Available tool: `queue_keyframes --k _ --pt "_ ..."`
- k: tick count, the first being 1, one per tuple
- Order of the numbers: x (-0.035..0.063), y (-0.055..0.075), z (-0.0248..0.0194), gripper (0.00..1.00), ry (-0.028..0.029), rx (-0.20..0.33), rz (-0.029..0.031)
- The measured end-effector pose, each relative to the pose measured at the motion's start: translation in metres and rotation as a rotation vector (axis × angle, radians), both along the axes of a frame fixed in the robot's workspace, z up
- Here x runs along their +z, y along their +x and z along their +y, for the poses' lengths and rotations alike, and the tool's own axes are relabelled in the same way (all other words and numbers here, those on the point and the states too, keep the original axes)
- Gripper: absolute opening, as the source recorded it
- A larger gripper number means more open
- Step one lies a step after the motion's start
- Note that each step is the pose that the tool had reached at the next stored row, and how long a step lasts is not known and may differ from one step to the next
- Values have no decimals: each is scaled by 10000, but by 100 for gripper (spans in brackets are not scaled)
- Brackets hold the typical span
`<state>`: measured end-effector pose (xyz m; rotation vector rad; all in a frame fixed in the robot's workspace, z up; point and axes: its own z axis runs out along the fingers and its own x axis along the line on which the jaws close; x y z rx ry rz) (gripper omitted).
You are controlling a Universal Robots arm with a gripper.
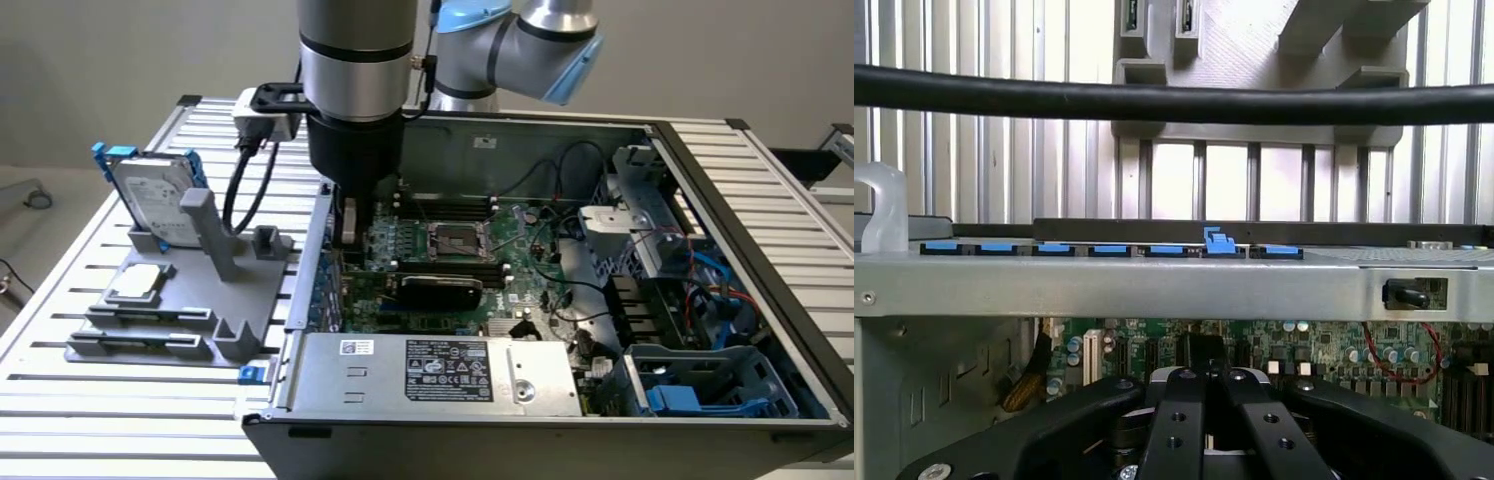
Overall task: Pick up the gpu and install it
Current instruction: 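Press down on the gpu until it lock into place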
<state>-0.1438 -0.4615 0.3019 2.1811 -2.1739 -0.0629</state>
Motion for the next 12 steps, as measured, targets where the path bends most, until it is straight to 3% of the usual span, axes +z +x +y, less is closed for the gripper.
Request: queue_keyframes --k 12 --pt "-3 -19 -1 11 4 -75 154"
